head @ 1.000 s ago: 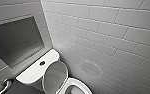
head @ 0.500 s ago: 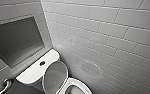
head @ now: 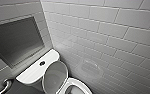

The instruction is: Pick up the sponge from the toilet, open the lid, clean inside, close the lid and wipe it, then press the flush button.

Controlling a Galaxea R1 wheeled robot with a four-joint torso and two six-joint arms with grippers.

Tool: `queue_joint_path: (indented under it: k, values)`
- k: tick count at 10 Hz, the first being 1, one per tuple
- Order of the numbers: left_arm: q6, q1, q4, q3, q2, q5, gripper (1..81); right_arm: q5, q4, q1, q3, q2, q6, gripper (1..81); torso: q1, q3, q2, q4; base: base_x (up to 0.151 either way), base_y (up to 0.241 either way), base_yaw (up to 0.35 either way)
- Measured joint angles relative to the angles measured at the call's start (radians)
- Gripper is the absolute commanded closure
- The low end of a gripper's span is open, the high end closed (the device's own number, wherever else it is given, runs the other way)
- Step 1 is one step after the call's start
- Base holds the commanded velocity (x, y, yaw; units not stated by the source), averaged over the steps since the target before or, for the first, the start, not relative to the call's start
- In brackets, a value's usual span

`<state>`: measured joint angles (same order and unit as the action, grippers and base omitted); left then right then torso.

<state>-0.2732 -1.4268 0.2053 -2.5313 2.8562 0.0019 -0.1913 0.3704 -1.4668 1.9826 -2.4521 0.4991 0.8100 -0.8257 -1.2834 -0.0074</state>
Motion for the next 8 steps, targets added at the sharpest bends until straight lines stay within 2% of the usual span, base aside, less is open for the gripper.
queue_joint_path:
  k: [4, 8]
  values:
    - [0.0, 0.0, 0.0, -0.003, 0.0, -0.001, 1.0, -0.011, 0.0, 0.07, -0.251, 0.141, 0.001, 81.1, 0.0, 0.0, 0.0, 0.0, 0.0, 0.0, 0.0]
    - [0.0, 0.007, 0.001, -0.003, 0.014, -0.002, 1.0, 0.015, -0.011, 0.212, -0.291, 0.18, 0.001, 81.1, 0.0, 0.0, 0.0, 0.0, 0.0, 0.0, 0.0]
